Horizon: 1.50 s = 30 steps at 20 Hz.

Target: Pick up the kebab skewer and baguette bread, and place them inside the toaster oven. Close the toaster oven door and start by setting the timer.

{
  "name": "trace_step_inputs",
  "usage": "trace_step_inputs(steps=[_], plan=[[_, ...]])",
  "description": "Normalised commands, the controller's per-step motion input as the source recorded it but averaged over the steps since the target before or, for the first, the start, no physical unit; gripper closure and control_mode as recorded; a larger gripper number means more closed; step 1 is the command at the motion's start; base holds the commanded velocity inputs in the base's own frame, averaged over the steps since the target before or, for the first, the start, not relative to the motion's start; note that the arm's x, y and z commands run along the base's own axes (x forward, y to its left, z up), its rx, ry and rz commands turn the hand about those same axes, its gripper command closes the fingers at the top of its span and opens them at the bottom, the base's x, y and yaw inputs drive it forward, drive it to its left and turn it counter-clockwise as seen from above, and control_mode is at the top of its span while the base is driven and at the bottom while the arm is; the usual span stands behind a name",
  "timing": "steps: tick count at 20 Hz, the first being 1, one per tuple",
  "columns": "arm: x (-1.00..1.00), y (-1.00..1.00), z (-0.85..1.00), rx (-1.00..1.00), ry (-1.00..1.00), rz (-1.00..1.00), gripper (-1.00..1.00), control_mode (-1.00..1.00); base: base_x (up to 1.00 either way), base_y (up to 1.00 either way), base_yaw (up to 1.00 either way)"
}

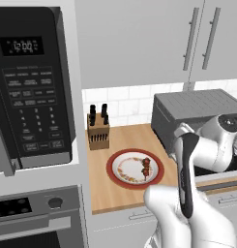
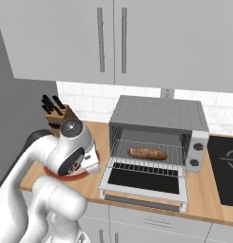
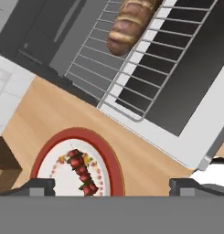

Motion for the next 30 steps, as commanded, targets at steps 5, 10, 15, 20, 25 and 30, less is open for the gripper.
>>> trace_step_inputs(steps=[5,10,15,20,25,30], plan=[[0.00,0.68,0.01,-0.13,0.08,0.11,-1.00,-1.00,0.00,0.00,0.00],[0.00,0.36,0.04,-0.11,0.10,0.15,-1.00,-1.00,0.00,0.00,0.00],[-0.01,0.14,0.00,-0.10,0.17,0.28,-1.00,-1.00,0.00,0.00,0.00],[0.00,0.02,0.00,-0.06,0.14,0.30,-1.00,-1.00,0.00,0.00,0.00],[0.00,0.00,-0.07,-0.03,0.14,0.23,-1.00,-1.00,0.00,0.00,0.00],[0.00,0.19,-0.30,-0.04,0.02,0.04,-1.00,-1.00,0.00,0.00,0.00]])
